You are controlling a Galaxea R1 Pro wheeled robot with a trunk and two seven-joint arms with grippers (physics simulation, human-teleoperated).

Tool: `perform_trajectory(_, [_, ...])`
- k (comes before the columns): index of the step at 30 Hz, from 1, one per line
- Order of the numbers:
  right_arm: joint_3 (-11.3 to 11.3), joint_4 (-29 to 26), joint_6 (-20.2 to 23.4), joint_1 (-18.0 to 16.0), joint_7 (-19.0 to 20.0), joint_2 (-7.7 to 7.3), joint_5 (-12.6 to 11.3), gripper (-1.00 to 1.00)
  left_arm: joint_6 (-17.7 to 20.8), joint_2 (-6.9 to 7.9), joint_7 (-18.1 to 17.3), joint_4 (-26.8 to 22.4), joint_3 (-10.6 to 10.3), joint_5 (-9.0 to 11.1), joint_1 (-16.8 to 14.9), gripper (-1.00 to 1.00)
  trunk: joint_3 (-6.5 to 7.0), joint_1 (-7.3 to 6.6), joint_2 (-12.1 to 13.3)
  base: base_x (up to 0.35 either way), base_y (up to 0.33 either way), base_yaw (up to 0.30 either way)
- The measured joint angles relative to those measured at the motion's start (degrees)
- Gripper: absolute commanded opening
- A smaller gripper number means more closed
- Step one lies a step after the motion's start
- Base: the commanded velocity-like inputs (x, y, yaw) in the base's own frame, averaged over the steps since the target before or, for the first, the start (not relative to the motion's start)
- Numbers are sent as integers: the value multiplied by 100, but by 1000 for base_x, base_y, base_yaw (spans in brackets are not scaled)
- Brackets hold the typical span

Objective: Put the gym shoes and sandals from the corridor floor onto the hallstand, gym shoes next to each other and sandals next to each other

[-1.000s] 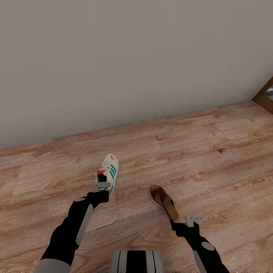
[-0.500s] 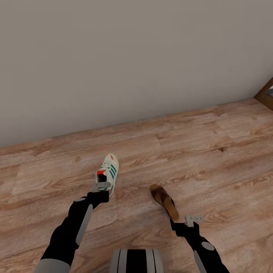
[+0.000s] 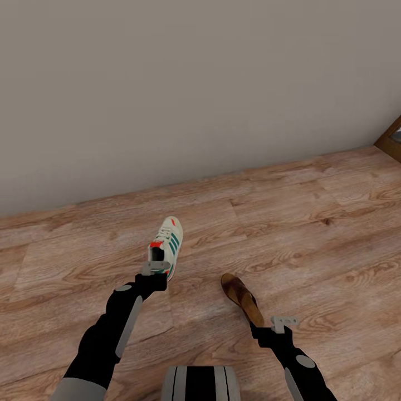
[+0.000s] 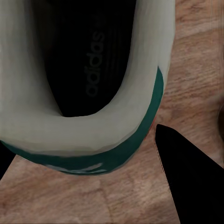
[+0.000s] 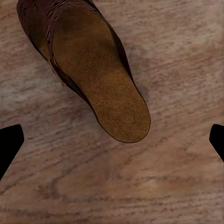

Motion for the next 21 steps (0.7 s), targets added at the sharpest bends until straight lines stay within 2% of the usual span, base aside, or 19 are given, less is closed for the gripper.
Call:
perform_trajectory(8, [1, -2, 8, 0, -6, 0, 0, 100, -132, 0, 1, -1, -230, -2, -1, -100, 0, 0, 0, 14, 0, 0])
perform_trajectory(12, [-3, 4, 16, 0, -8, -3, 0, 100, -137, 2, 2, -1, -247, -8, -1, -100, 0, -1, 0, 139, 0, 0])
perform_trajectory(21, [15, -207, 26, -35, 59, -7, 0, 100, -163, 46, 9, -185, -222, 2, -162, -100, 0, 0, 0, 0, 0, 0])
